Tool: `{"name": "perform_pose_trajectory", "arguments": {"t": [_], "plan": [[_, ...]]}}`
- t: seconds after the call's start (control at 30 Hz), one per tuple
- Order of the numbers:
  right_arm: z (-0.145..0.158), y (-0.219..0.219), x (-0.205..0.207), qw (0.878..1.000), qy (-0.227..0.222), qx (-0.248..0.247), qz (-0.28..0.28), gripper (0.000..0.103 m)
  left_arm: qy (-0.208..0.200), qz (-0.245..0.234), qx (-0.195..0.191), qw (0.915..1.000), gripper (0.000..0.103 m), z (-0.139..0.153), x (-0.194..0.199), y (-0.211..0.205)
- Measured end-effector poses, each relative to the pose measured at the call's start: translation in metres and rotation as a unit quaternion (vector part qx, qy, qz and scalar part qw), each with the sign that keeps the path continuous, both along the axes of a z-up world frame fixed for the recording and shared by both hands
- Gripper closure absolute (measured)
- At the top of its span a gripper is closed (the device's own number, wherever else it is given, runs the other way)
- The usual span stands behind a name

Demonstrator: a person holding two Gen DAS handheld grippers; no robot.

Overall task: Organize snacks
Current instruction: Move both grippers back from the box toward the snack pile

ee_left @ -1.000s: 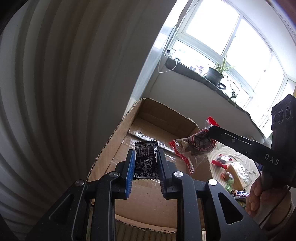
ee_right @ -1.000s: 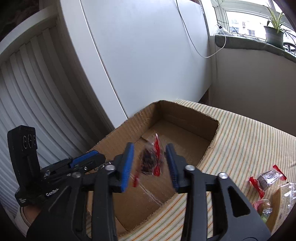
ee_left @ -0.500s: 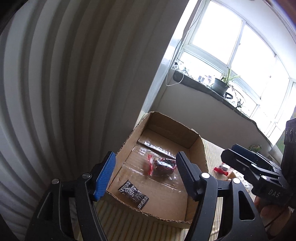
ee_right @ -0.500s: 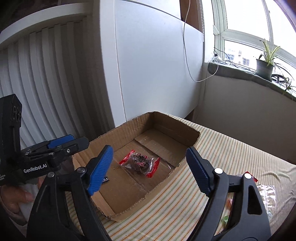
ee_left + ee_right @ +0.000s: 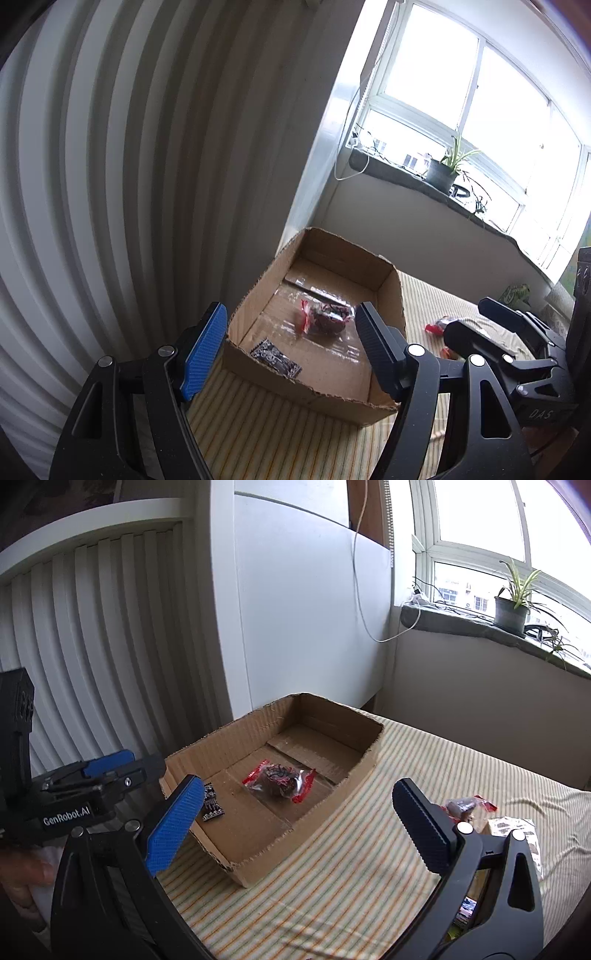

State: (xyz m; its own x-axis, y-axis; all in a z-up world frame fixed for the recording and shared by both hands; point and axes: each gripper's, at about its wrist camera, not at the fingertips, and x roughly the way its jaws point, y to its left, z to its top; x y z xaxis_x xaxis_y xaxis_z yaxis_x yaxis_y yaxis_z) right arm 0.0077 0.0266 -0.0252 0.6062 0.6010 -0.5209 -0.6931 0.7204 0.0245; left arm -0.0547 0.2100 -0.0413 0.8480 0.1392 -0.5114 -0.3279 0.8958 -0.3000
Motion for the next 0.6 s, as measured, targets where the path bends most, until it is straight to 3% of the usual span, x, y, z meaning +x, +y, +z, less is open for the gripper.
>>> {"name": "perform_pose_trajectory", "arguments": {"t": [0.17,0.3,0.6], "plan": [[0.002,-0.059,0.0,0.999,-0.003,0.007,-0.052,0.0,0.049,-0.032,-0.025,0.998,0.031,-0.031,-0.006,-0.03],[0.004,-0.107,0.004,0.995,0.003,0.014,-0.096,0.0,0.065,-0.086,-0.053,0.9928,0.031,-0.045,-0.004,-0.066],[0.013,-0.183,-0.008,0.987,-0.004,0.029,-0.161,0.0,0.066,-0.136,-0.037,0.9877,0.031,-0.048,0.033,-0.113]]}}
